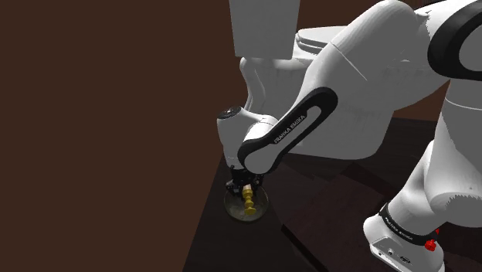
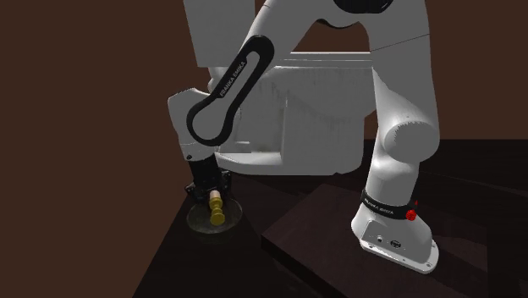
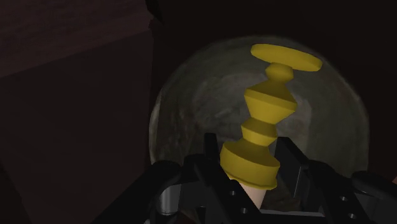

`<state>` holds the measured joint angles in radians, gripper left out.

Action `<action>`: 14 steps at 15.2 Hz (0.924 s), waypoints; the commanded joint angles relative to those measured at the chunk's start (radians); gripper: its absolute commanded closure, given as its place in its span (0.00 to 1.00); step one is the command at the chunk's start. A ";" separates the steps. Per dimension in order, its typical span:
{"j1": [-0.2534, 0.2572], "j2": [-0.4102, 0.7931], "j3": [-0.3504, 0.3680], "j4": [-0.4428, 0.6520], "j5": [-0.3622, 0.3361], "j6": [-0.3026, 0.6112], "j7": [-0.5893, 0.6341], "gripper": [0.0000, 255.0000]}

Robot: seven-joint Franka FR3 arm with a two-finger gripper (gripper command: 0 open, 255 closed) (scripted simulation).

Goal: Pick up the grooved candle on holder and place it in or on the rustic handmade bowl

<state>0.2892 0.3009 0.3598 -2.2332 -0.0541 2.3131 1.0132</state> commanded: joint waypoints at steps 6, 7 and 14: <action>0.001 0.004 -0.001 0.000 -0.002 0.004 0.001 1.00; 0.001 0.004 -0.001 0.000 -0.002 0.004 0.001 0.00; -0.007 -0.038 0.007 0.025 0.017 -0.061 -0.012 0.00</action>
<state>0.2846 0.2773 0.3643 -2.2225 -0.0435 2.2813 1.0057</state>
